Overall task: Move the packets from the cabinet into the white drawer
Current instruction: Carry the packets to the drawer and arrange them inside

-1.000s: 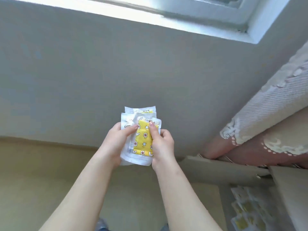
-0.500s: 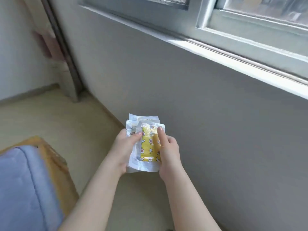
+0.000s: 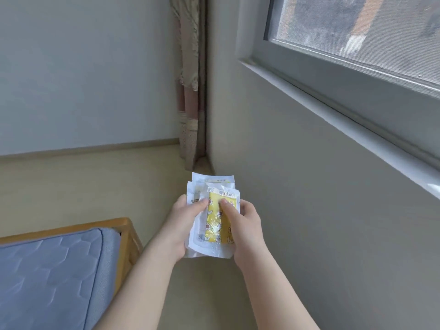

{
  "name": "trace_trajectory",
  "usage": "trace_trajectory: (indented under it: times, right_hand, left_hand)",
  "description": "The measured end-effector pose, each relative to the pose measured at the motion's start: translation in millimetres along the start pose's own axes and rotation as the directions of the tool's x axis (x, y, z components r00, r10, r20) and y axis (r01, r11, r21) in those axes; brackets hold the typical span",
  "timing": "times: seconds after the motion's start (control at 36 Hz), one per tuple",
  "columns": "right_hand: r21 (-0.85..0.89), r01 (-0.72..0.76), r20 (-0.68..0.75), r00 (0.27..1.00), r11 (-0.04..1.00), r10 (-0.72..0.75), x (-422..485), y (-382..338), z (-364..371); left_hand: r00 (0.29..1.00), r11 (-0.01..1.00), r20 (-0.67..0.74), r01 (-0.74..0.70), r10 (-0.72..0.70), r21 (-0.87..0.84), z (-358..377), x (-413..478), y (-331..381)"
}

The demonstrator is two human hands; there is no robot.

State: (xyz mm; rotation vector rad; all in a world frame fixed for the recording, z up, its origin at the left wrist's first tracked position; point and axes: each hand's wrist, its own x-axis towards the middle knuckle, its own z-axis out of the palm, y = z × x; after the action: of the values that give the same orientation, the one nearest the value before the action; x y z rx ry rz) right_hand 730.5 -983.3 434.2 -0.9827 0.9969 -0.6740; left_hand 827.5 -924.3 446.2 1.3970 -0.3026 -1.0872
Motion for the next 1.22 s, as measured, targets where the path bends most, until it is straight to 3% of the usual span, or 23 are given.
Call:
trace_trajectory:
  times: [0.33, 0.89, 1.22]
  right_hand:
    - [-0.141, -0.084, 0.251, 0.961, 0.986, 0.118, 146.3, -21.7, 118.9]
    - [-0.196, -0.057, 0.341, 0.932, 0.979, 0.122, 384.2, -65.8, 414.8]
    - [-0.322, -0.039, 0.53, 0.821, 0.946, 0.214, 552.8, -93.1, 565.5]
  left_hand:
    - [0.955, 0.99, -0.295, -0.055, 0.014, -0.131, -73.7, 129.2, 64.3]
    - [0.91, 0.974, -0.41, -0.141, 0.058, -0.176, -261.9, 379.8, 245.7]
    - [0.827, 0.947, -0.56, -0.219, 0.054, -0.233, -354.4, 544.6, 326.2]
